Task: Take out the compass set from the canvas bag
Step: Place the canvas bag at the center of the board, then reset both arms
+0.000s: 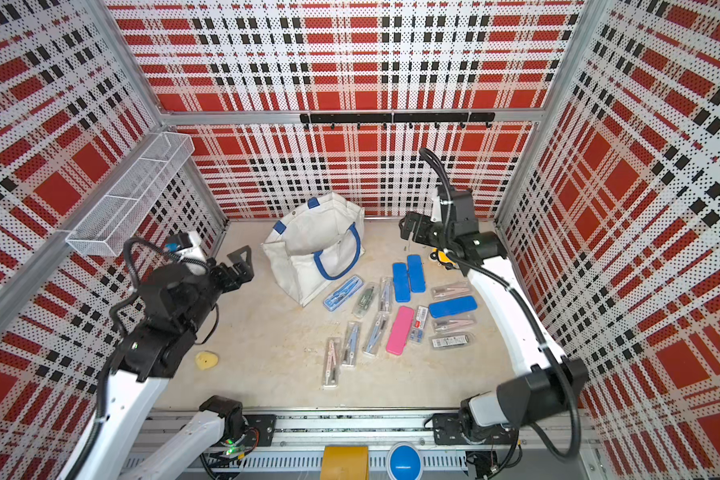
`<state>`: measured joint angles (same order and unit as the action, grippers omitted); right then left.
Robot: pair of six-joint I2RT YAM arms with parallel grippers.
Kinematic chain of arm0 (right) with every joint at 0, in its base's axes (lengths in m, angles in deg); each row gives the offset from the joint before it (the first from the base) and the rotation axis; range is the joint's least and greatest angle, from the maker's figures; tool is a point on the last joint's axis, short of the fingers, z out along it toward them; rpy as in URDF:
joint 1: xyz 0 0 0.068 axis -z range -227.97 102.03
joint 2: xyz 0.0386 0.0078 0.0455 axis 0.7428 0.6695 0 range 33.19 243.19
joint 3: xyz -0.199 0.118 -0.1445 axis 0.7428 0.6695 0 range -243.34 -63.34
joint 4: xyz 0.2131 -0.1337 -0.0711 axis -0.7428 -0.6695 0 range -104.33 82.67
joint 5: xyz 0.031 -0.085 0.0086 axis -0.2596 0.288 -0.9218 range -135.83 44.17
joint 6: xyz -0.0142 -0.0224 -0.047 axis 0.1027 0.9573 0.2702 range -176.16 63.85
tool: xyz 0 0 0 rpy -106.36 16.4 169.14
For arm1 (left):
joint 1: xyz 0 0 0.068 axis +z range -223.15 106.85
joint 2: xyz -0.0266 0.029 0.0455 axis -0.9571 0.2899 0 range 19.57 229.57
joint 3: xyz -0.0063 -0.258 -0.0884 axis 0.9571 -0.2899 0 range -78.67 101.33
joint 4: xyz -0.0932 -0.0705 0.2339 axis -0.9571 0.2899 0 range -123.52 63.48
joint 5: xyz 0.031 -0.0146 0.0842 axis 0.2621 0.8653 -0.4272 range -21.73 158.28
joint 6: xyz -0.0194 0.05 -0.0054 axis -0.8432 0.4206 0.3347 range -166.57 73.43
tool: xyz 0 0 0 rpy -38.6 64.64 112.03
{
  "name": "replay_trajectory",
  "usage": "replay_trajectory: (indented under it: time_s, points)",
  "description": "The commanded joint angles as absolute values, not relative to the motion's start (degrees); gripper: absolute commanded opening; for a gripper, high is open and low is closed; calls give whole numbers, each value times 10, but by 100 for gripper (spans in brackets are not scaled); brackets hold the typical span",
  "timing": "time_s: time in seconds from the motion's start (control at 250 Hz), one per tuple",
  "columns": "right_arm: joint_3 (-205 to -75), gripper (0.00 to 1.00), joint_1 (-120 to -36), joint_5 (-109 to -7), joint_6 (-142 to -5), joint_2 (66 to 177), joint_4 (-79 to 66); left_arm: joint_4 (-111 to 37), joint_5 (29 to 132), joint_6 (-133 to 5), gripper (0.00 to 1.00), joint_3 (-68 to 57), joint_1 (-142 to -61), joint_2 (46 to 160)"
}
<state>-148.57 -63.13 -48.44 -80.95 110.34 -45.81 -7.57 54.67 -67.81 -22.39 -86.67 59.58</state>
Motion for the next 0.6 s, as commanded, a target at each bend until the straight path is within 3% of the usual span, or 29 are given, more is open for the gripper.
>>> replay_trajectory:
  time_s: [0.0,0.068,0.228,0.44,0.596]
  points:
    - [-1356,100,-618,-365,-768,1013,-354,-123,480,-645,100,-278,-862,526]
    - [-1273,100,-597,-406,-734,943,-281,-112,455,-635,100,-305,-861,494]
    - [-1144,100,-578,-356,-754,830,-211,-91,411,-599,100,-368,-859,458]
    - [-1099,100,-548,-310,-750,848,-271,-121,385,-566,100,-453,-859,454]
    - [-1022,100,-543,-274,-700,848,-204,-194,386,-561,100,-524,-860,494]
